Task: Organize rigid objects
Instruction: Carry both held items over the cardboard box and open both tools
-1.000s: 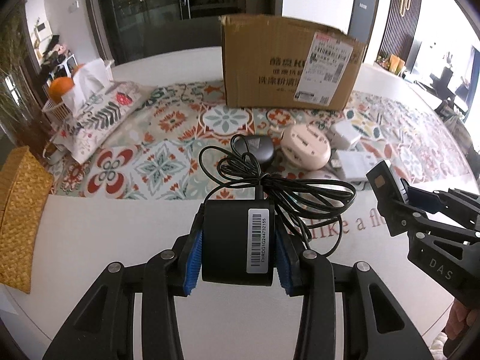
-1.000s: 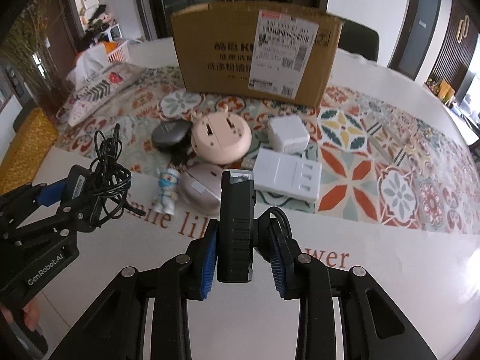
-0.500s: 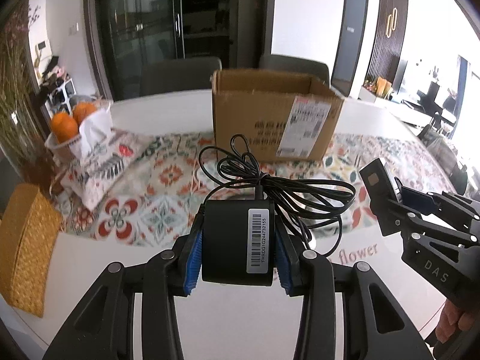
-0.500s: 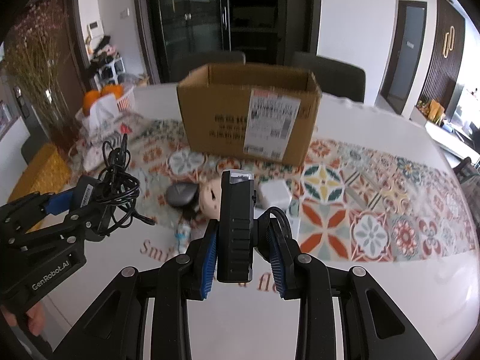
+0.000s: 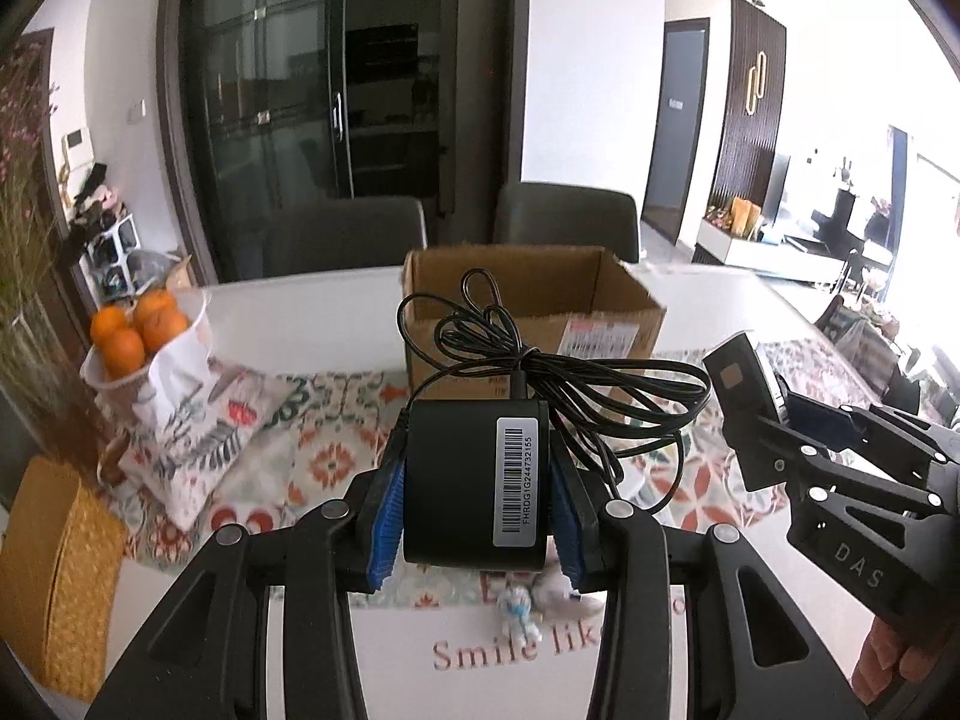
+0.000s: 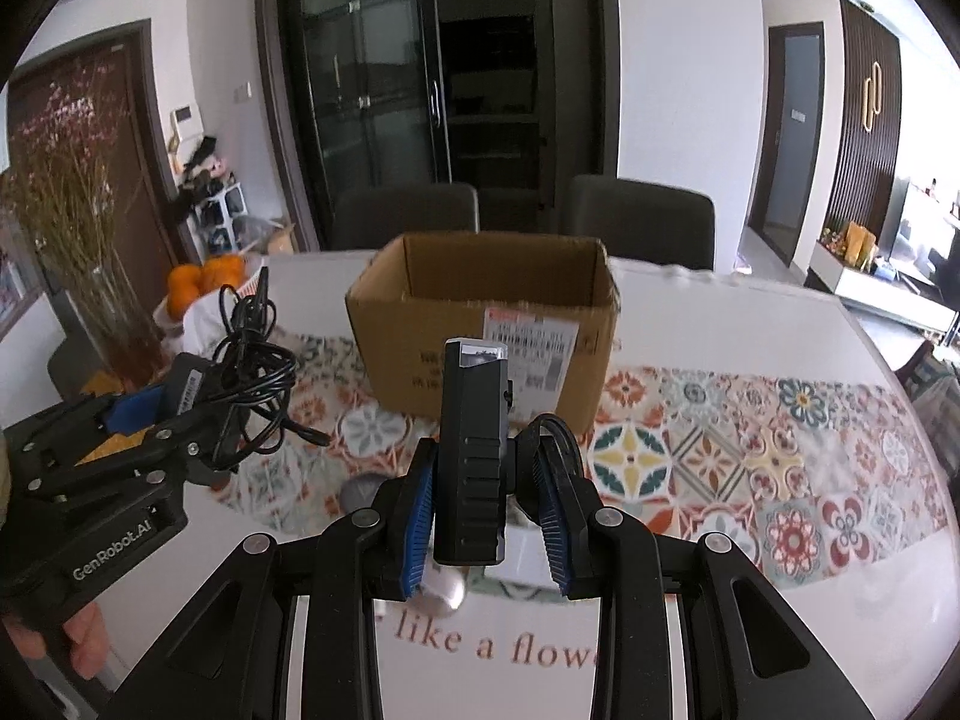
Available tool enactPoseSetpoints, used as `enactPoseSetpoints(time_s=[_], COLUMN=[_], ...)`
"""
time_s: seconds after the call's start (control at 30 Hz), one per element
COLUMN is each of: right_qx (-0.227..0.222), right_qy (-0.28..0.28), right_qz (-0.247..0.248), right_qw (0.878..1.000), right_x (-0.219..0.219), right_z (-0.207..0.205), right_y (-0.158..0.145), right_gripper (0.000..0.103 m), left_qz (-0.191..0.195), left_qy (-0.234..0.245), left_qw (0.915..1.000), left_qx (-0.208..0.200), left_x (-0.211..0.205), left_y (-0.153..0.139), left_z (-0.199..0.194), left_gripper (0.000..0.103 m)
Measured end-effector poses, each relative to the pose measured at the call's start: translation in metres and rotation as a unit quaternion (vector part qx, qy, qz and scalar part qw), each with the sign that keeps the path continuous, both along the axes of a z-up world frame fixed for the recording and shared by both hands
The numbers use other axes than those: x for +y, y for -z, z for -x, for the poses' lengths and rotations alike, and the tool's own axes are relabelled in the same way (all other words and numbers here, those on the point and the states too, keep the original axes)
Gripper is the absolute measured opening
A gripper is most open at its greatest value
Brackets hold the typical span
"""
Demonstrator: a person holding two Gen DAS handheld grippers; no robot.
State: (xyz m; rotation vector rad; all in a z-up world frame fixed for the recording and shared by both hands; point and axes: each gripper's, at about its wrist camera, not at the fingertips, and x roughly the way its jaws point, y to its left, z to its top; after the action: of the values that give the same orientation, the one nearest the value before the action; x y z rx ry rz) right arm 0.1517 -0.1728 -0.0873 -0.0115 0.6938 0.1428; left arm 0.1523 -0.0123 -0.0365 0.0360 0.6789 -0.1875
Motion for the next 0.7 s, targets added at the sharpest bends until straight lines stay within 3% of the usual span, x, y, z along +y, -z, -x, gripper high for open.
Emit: enactPoseSetpoints(time_s=[0.4,0.7], right_qx=[-0.034,-0.04], right_qy=[0.0,-0.004], right_qz=[-0.006,-0.009], right_qw=[0.999,0.999], right_x=[-0.004,-0.008], right_z=[-0.052,-0.102], right_y=[-0.029,-0.039], right_gripper=[0.032,0.032], left_qz=[0.013,0.019], left_qy=[0.022,0.033], left_qw=[0.9993,0.999], left_qx=[-0.028,-0.026], left_x=[-0.008,-0.014], left_y=[-0.026,-0.034], left_z=[-0.059,-0.111], left_gripper=[0.041,0.041])
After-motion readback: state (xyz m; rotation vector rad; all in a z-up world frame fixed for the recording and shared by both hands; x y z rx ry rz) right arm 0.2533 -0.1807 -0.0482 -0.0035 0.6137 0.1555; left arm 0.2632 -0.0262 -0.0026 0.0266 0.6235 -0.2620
